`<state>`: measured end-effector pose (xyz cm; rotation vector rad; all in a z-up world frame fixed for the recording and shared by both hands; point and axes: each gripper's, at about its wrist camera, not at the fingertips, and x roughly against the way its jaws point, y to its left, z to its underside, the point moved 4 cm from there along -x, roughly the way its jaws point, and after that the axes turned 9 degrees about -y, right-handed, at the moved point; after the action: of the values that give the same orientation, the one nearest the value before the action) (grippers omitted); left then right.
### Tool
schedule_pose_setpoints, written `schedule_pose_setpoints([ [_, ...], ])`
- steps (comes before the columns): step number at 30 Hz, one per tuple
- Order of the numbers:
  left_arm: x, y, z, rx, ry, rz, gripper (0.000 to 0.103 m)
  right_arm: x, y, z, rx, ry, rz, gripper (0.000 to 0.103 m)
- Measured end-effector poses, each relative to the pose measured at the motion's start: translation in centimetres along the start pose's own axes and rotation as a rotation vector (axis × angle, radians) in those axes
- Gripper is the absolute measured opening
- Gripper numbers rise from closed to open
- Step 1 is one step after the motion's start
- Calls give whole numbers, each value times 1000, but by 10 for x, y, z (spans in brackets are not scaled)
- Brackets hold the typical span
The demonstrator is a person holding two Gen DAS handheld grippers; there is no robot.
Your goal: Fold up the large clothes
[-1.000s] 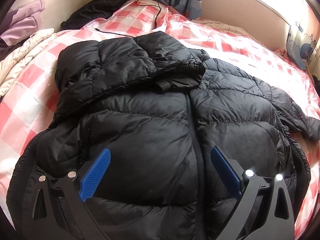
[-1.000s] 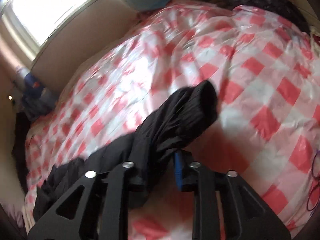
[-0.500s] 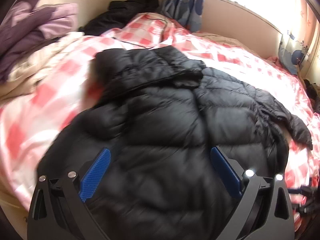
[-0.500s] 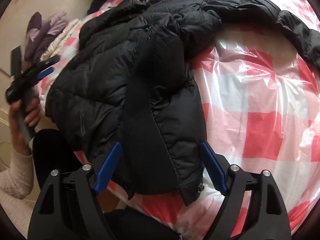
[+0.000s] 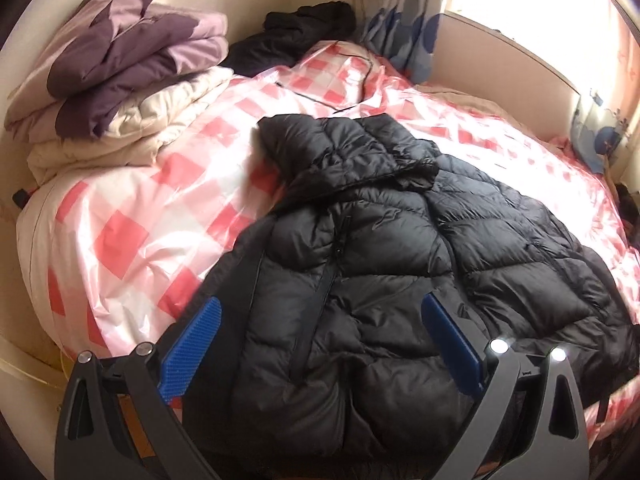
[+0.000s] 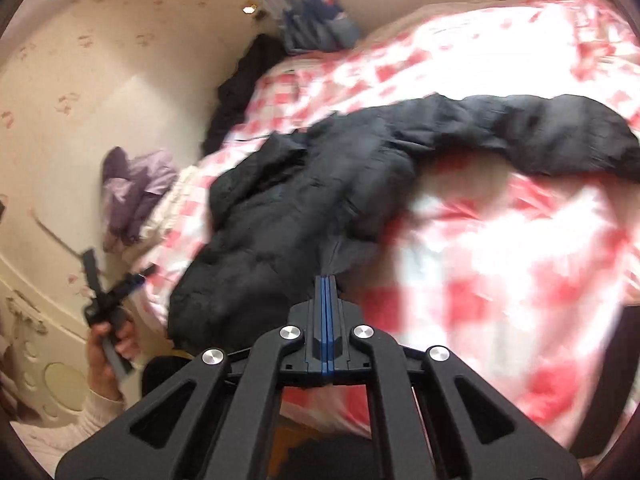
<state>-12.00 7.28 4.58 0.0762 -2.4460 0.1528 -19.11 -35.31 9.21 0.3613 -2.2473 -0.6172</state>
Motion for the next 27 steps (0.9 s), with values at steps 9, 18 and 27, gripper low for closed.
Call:
schedule_pose_setpoints([
  [9,-33,-16,-3,-119,23,-14,96,-9,-23,48,-8,30,217,2],
  [18,-117,-85,-68,-383,-96,-85,96,-86,45,-81,-21,-227,-32,76],
  [27,-211,-161,-113,-736,-138,-148,96,-269,18,-69,-299,-140,-79,76],
])
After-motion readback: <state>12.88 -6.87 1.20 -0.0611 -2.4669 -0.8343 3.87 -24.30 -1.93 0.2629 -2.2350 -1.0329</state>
